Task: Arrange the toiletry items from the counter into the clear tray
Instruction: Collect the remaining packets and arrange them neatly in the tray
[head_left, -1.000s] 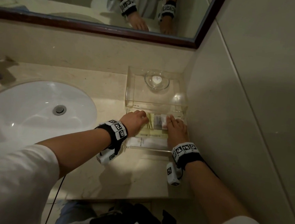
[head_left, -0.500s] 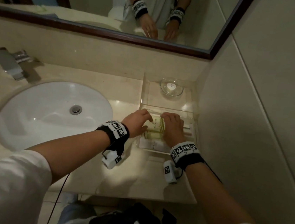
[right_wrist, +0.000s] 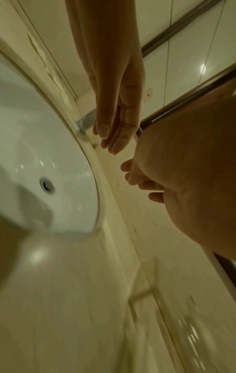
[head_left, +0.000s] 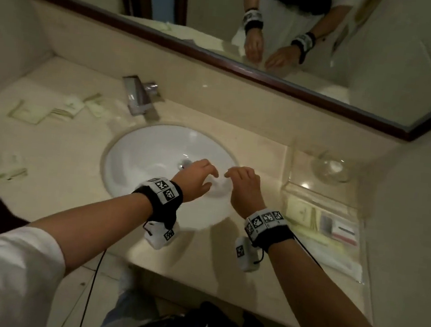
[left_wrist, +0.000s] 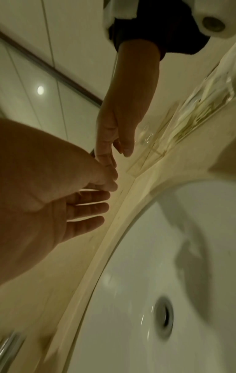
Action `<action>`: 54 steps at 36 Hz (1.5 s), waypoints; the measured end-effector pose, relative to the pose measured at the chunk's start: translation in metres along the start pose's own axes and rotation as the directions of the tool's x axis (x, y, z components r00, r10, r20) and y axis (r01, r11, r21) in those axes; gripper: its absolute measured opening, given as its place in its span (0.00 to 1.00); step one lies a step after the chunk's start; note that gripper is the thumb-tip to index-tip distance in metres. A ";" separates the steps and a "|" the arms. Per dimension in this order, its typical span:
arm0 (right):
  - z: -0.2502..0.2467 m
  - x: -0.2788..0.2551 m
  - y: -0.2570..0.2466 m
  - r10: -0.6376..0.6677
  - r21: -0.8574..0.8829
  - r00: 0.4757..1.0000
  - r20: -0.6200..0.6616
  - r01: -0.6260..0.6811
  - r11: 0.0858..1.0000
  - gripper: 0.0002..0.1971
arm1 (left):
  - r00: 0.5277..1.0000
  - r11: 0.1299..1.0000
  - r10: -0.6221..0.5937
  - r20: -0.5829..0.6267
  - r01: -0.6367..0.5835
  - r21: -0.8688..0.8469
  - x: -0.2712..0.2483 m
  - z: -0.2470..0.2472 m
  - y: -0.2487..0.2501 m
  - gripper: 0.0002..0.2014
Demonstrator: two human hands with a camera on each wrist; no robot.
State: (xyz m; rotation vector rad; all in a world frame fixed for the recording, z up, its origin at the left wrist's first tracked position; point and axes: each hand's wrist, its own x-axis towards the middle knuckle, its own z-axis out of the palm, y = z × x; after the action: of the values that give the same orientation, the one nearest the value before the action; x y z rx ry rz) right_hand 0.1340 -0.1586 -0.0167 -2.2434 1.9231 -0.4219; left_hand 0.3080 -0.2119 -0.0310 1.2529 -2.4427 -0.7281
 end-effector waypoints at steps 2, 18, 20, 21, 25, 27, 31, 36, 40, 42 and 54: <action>0.012 0.020 -0.032 -0.046 0.017 0.999 0.013 0.046 0.999 0.26 | 0.999 0.999 -0.044 -0.023 0.044 -0.012 -0.015 -0.023 -0.028 0.14; 0.109 0.148 -0.273 -0.305 0.041 0.921 0.240 0.305 0.952 0.16 | 0.879 0.905 -0.424 -0.217 0.418 -0.076 -0.149 -0.165 -0.239 0.15; 0.122 0.158 -0.301 -0.313 0.032 0.910 0.273 0.316 0.948 0.17 | 0.842 0.867 -0.497 -0.209 0.492 -0.080 -0.167 -0.178 -0.263 0.16; 0.128 0.161 -0.312 -0.317 0.025 0.903 0.289 0.324 0.946 0.17 | 0.822 0.845 -0.533 -0.203 0.529 -0.075 -0.175 -0.184 -0.274 0.17; 0.149 0.171 -0.350 -0.327 -0.019 0.878 0.349 0.355 0.935 0.19 | 0.724 0.743 -0.667 -0.176 0.665 -0.079 -0.203 -0.199 -0.311 0.20; 0.157 0.175 -0.365 -0.322 -0.047 0.867 0.380 0.365 0.930 0.21 | 0.680 0.696 -0.716 -0.158 0.712 -0.089 -0.214 -0.203 -0.326 0.22; 0.170 0.179 -0.390 -0.298 -0.085 0.857 0.420 0.364 0.928 0.23 | 0.648 0.662 -0.748 -0.143 0.745 -0.086 -0.230 -0.206 -0.347 0.26; 0.185 0.184 -0.410 -0.272 -0.126 0.849 0.453 0.364 0.923 0.30 | 0.672 0.678 -0.734 -0.097 0.733 -0.053 -0.237 -0.205 -0.363 0.35; 0.195 0.186 -0.421 -0.234 -0.151 0.849 0.473 0.340 0.928 0.36 | 0.703 0.705 -0.709 -0.059 0.709 -0.012 -0.239 -0.204 -0.369 0.41; 0.200 0.187 -0.425 -0.209 -0.160 0.848 0.488 0.322 0.933 0.39 | 0.730 0.730 -0.682 -0.055 0.683 0.013 -0.240 -0.203 -0.371 0.42; 0.217 0.184 -0.435 -0.160 -0.163 0.850 0.502 0.275 0.948 0.40 | 0.759 0.757 -0.651 -0.022 0.651 0.055 -0.237 -0.206 -0.374 0.44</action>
State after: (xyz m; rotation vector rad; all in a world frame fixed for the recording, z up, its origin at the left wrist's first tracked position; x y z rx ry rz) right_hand 0.6356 -0.2824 -0.0726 -2.4158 1.5221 0.3405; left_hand 0.7909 -0.2634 -0.0793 2.1708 -2.0000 -0.8092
